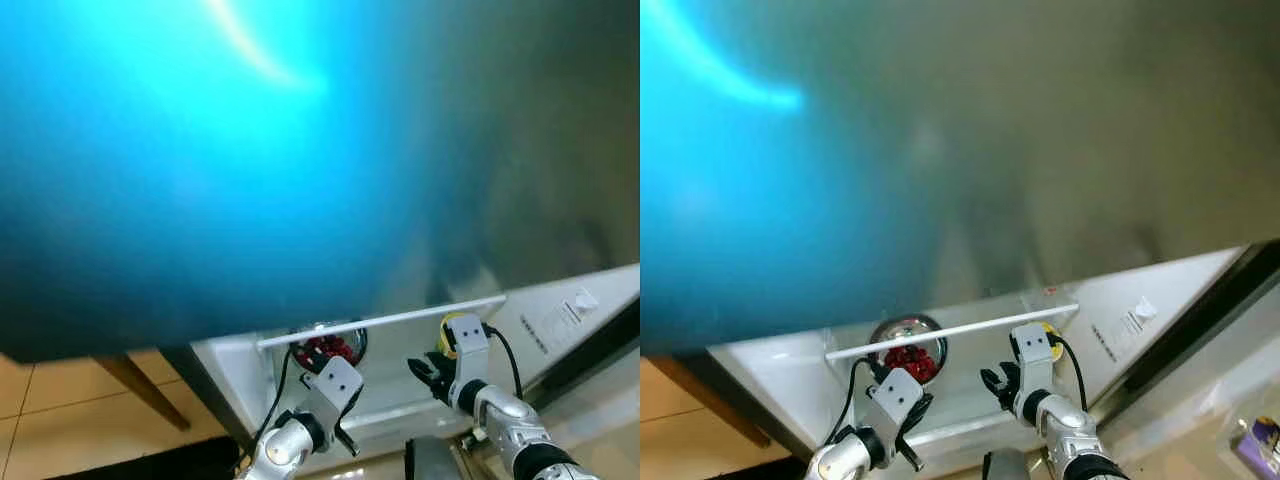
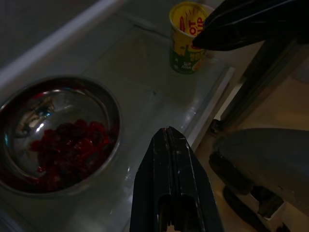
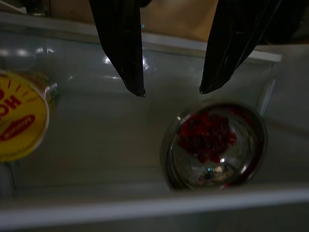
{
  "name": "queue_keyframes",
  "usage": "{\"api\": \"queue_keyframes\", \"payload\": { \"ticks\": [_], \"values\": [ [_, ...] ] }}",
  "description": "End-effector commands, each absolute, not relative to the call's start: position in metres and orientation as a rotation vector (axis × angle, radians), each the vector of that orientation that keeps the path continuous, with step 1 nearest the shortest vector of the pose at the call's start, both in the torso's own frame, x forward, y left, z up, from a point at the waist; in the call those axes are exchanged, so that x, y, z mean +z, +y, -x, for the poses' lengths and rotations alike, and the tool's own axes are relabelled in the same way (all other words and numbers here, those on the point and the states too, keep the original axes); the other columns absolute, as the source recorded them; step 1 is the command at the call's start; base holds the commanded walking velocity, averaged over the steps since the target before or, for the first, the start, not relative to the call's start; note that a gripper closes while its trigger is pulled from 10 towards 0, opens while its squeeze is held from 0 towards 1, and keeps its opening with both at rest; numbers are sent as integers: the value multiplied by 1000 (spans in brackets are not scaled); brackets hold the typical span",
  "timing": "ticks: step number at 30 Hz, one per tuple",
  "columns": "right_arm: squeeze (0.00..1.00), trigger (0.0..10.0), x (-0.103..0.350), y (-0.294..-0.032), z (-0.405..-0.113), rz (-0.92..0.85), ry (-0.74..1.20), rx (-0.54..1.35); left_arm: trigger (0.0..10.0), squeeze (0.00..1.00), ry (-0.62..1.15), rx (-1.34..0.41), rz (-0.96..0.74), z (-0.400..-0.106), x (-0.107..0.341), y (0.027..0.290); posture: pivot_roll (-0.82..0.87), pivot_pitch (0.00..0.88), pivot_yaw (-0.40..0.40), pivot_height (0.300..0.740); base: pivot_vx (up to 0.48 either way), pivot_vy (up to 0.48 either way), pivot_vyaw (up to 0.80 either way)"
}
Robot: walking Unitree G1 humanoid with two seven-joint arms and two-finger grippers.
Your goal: Restocking fridge
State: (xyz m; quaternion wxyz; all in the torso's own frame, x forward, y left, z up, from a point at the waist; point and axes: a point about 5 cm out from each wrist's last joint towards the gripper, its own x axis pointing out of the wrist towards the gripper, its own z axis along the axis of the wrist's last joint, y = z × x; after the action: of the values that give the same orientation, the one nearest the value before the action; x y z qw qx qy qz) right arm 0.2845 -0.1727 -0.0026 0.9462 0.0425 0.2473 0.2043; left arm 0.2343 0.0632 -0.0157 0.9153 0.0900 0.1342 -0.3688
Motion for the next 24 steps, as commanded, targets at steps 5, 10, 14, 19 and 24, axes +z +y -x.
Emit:
{"api": "queue_keyframes", "payload": {
  "ticks": [5, 10, 14, 19, 24],
  "values": [
    [0, 10000, -5, -175, -283, -75, 517, 396, 10000, 0, 277, -783, -187, -231, -16, 58, -73, 62, -18, 639, 0, 0, 0],
    [0, 10000, -5, -174, -283, -89, 510, 402, 10000, 0, 290, -770, -196, -233, -17, 57, -73, 62, -18, 639, -405, 0, 0],
    [0, 10000, -5, -173, -282, -96, 505, 405, 10000, 0, 289, -772, -197, -232, -17, 57, -74, 63, -15, 639, -480, 0, 0],
    [0, 10000, -5, -173, -282, -98, 502, 408, 10000, 0, 282, -773, -191, -232, -17, 58, -74, 63, -15, 639, -96, 0, 0],
    [0, 10000, -5, -173, -282, -98, 502, 407, 10000, 0, 287, -777, -193, -231, -17, 58, -73, 60, -16, 639, 0, 0, 0]
  ]
}}
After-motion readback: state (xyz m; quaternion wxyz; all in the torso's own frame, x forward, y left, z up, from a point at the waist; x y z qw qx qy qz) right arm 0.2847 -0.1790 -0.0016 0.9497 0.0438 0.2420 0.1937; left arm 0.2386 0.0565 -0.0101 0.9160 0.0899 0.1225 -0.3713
